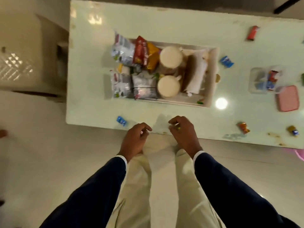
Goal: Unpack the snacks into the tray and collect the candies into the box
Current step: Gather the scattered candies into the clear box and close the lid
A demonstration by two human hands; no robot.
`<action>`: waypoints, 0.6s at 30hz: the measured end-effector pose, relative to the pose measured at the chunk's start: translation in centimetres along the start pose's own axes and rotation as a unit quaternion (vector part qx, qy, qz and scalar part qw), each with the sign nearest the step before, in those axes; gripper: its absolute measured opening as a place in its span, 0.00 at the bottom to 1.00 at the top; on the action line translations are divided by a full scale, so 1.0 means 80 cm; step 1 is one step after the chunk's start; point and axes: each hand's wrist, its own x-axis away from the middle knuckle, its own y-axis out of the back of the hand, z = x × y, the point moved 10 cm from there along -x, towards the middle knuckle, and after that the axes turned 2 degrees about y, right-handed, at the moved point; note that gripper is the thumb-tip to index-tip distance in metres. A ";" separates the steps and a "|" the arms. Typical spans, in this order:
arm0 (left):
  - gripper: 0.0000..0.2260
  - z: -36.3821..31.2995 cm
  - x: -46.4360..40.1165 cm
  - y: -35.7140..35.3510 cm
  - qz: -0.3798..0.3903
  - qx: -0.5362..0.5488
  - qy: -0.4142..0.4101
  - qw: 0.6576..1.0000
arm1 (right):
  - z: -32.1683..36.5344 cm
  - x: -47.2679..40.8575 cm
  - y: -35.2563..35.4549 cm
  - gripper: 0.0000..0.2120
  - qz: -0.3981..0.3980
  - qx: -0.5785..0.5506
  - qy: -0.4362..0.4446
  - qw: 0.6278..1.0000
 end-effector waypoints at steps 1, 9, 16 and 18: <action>0.13 0.025 0.005 0.020 -0.008 -0.006 0.001 1.000 | 0.003 0.000 -0.017 0.10 -0.015 0.047 -0.002 0.999; 0.29 0.102 -0.016 0.136 -0.079 -0.109 -0.023 0.991 | -0.026 -0.001 -0.064 0.19 -0.069 0.110 -0.120 0.984; 0.25 0.070 -0.055 0.128 -0.036 -0.230 -0.113 0.966 | -0.039 -0.011 -0.053 0.11 -0.083 0.022 -0.098 0.992; 0.20 0.062 -0.060 0.118 -0.029 -0.259 -0.135 0.956 | -0.049 -0.009 -0.053 0.13 -0.073 -0.131 -0.120 0.981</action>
